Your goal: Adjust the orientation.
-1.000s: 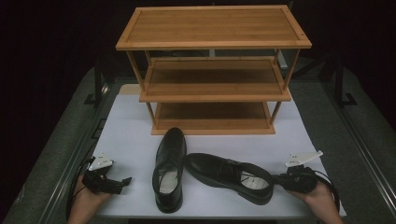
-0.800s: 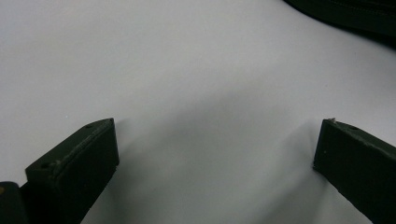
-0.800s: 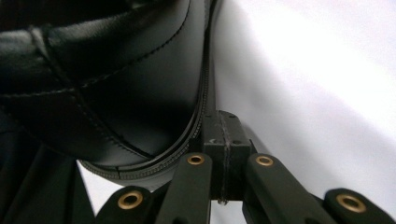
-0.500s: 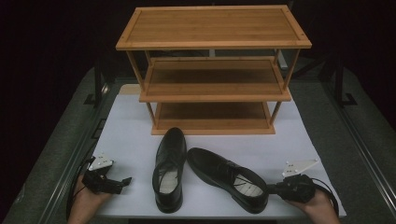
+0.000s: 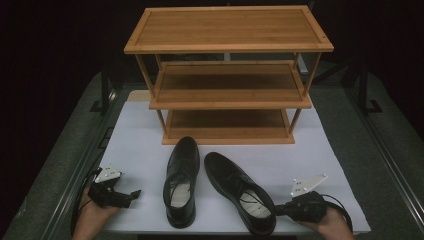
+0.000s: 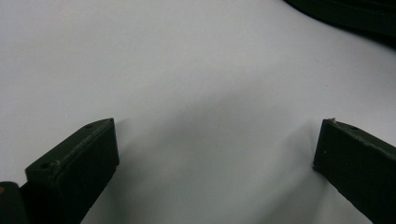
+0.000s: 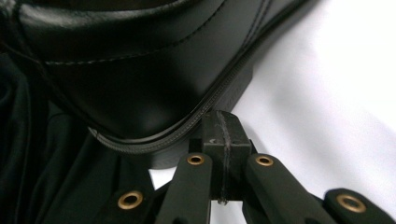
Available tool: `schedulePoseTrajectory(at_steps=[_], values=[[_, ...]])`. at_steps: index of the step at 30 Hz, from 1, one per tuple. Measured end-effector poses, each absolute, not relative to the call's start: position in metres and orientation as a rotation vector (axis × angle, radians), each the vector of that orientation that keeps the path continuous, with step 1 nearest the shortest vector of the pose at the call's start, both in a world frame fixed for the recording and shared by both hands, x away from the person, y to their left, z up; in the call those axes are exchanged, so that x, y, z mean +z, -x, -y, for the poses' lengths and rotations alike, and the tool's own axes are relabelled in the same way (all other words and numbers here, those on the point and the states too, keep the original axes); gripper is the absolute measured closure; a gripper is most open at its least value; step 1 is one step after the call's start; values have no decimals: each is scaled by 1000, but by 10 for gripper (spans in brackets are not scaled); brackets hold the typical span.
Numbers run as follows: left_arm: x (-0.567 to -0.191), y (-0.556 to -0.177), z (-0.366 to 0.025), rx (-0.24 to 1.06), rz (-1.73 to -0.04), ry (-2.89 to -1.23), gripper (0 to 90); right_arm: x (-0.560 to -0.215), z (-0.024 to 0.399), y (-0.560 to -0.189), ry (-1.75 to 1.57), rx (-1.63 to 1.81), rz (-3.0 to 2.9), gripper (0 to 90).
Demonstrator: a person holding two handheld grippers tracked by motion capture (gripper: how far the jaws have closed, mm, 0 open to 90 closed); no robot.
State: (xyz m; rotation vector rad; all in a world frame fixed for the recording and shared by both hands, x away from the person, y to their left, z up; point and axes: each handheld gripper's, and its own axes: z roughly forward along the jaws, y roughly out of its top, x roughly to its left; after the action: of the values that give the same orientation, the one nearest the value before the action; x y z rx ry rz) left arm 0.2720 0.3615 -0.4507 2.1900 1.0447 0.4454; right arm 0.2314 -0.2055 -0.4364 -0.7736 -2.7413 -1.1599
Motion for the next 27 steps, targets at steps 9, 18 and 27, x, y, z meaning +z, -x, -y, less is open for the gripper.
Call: schedulePoseTrajectory(at_steps=[9,18,27], values=[[-451,-272,-361,445,-1045,-2191,0,-437,179,-230,666,-1140,2751,898],[-451,-272,-361,445,-1045,-2191,0,-438,160,-231,614,-1143,2746,898],[-451,-272,-361,445,-1044,-2191,0,-439,145,-230,568,-1153,2745,897]])
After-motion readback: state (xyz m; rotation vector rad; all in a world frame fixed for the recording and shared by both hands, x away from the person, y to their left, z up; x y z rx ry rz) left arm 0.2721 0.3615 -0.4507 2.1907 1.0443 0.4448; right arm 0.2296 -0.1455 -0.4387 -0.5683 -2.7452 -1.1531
